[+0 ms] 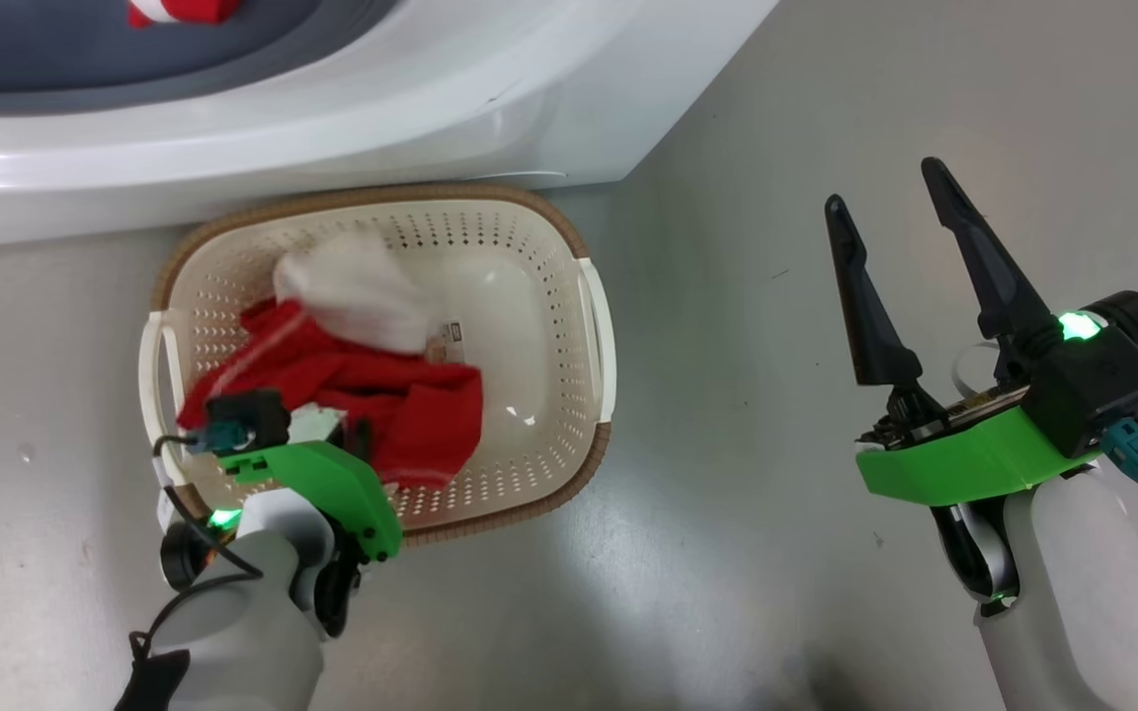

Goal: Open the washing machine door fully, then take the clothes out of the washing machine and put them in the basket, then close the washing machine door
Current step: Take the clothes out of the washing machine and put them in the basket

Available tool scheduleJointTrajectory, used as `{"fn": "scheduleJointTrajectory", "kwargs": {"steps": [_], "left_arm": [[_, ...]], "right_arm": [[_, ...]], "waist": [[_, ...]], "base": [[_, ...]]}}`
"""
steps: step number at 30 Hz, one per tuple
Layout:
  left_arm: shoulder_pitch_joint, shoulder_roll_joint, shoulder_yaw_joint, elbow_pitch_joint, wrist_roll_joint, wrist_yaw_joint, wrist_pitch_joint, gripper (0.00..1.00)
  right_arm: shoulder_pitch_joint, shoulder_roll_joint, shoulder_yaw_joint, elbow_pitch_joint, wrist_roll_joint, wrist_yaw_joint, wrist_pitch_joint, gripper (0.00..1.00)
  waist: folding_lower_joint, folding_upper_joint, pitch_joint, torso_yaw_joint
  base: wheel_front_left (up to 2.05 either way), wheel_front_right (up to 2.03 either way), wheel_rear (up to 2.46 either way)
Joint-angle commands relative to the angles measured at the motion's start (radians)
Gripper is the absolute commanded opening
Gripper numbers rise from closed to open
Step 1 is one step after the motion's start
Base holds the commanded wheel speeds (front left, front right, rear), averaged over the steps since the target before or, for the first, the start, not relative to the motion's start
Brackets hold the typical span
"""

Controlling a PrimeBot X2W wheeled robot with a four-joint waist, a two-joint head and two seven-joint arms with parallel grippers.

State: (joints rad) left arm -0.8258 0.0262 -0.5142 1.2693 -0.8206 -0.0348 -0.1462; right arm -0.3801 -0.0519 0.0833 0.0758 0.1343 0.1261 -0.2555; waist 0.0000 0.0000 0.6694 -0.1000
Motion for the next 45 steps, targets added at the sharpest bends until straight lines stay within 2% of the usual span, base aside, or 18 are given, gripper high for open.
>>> {"fn": "scheduleJointTrajectory", "kwargs": {"steps": [1,13,26,30,32,38,43,45], "left_arm": [[-0.005,0.024,0.008,-0.001,-0.011,0.005,-0.016,1.0],[-0.049,0.024,-0.026,0.01,0.006,0.002,-0.086,1.0],[-0.01,0.024,-0.01,-0.028,-0.008,-0.022,-0.115,1.0],[0.034,0.024,-0.011,-0.097,-0.002,-0.059,-0.115,1.0],[0.051,0.025,0.0,-0.138,0.016,-0.063,-0.115,1.0],[0.14,0.041,0.087,-0.316,0.1,-0.028,-0.115,1.0],[0.245,0.042,0.15,-0.508,0.211,-0.032,-0.115,1.0],[0.288,0.043,0.174,-0.578,0.266,-0.015,-0.115,1.0]], "right_arm": [[-0.002,0.002,0.018,-0.027,0.013,0.005,-0.006,1.0],[-0.007,0.002,0.016,-0.014,0.014,0.005,-0.006,1.0],[0.012,0.002,0.019,0.008,0.022,0.005,-0.006,1.0],[0.025,0.002,0.02,0.02,0.025,0.005,-0.006,1.0],[0.033,0.002,0.019,0.025,0.026,0.005,-0.006,1.0],[0.06,0.002,0.014,0.04,0.029,0.005,-0.006,1.0],[0.082,0.002,0.011,0.053,0.031,0.005,-0.006,1.0],[0.091,0.002,0.009,0.057,0.032,0.005,-0.006,1.0]], "waist": [[0.0,0.0,0.003,0.002],[0.0,0.0,-0.008,0.026],[0.0,0.0,-0.112,0.055],[0.0,0.0,-0.157,0.065],[0.0,0.0,-0.18,0.071],[0.0,0.0,-0.249,0.083],[0.0,0.0,-0.308,0.084],[0.0,0.0,-0.332,0.084]], "base": [[0.0,0.0,0.0],[0.0,0.0,0.0],[0.0,0.0,0.0],[0.0,0.0,0.0],[0.0,0.0,0.0],[0.0,0.0,0.0],[0.0,0.0,0.0],[0.0,0.0,0.0]]}}
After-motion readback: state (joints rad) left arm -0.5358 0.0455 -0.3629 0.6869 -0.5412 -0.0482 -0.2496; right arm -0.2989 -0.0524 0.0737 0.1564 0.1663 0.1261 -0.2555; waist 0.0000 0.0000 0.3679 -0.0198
